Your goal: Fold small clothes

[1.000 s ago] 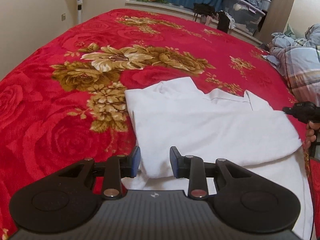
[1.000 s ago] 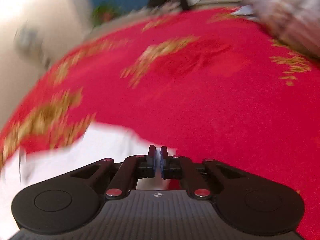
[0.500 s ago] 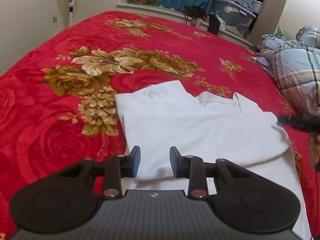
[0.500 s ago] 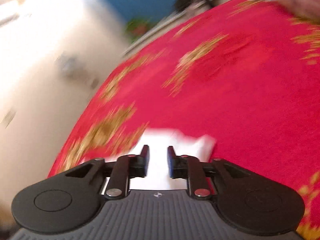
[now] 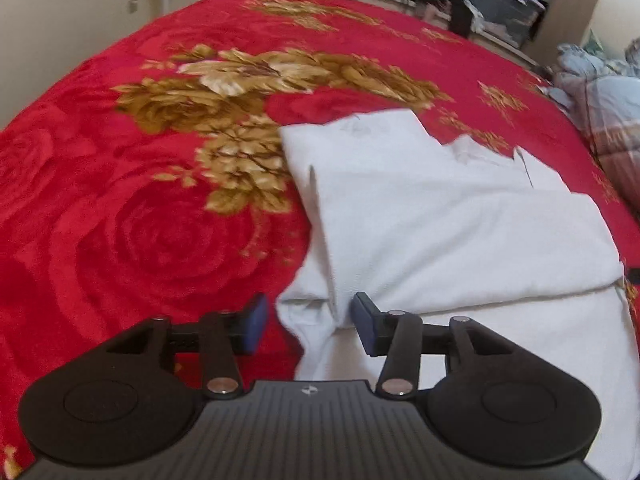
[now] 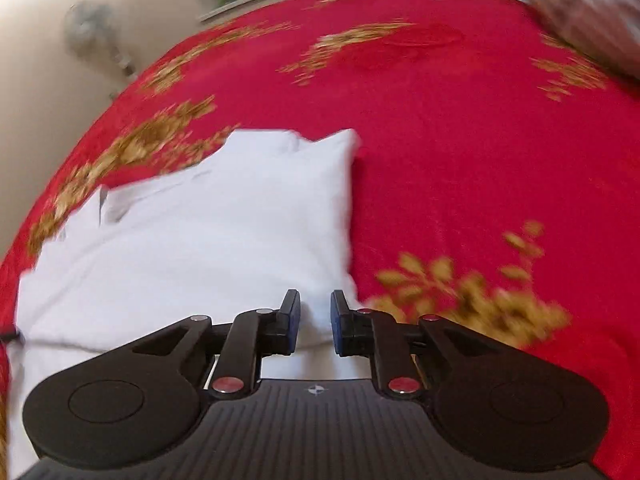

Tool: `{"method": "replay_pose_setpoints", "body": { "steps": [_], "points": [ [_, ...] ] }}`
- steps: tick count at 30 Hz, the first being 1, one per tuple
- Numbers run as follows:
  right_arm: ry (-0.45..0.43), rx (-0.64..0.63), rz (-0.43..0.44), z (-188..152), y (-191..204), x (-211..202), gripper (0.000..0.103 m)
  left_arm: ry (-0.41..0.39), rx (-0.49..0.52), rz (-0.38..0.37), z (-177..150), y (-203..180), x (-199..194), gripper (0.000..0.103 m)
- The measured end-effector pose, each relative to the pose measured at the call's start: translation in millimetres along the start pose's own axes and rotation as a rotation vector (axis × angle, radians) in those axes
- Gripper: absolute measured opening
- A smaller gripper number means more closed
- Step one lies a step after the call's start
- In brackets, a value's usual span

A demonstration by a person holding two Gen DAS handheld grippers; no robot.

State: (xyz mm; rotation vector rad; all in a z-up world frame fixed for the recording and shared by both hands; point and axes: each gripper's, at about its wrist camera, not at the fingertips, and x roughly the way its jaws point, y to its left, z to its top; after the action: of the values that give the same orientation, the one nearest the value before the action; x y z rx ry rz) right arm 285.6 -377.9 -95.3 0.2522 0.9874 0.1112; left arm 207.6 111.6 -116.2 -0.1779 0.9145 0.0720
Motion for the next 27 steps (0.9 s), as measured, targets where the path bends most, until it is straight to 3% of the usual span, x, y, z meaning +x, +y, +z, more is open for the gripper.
{"method": "replay_pose_setpoints", "body": {
  "steps": [4, 9, 12, 17, 21, 24, 27],
  "points": [
    [-0.088, -0.008, -0.067, -18, 7, -61, 0.025, -0.106, 0.023, -0.030, 1, -4, -37, 0.050],
    [-0.165, -0.052, -0.043, -72, 15, -135, 0.044, -0.217, 0.052, -0.055, -12, -10, -85, 0.050],
    [-0.191, -0.063, -0.021, -98, 25, -156, 0.047, -0.237, 0.058, -0.077, -27, -8, -120, 0.050],
    [-0.212, -0.043, -0.011, -138, 28, -188, 0.049, -0.203, 0.094, -0.053, -41, -12, -171, 0.050],
    [-0.195, -0.024, -0.013, -163, 23, -189, 0.050, -0.200, 0.055, -0.112, -73, -12, -211, 0.050],
    [-0.168, -0.036, -0.049, -174, 20, -182, 0.050, -0.190, 0.049, -0.110, -107, -16, -216, 0.050],
    [-0.139, -0.021, -0.053, -176, 15, -172, 0.050, -0.092, 0.015, -0.078, -139, -15, -193, 0.050]
  ]
}}
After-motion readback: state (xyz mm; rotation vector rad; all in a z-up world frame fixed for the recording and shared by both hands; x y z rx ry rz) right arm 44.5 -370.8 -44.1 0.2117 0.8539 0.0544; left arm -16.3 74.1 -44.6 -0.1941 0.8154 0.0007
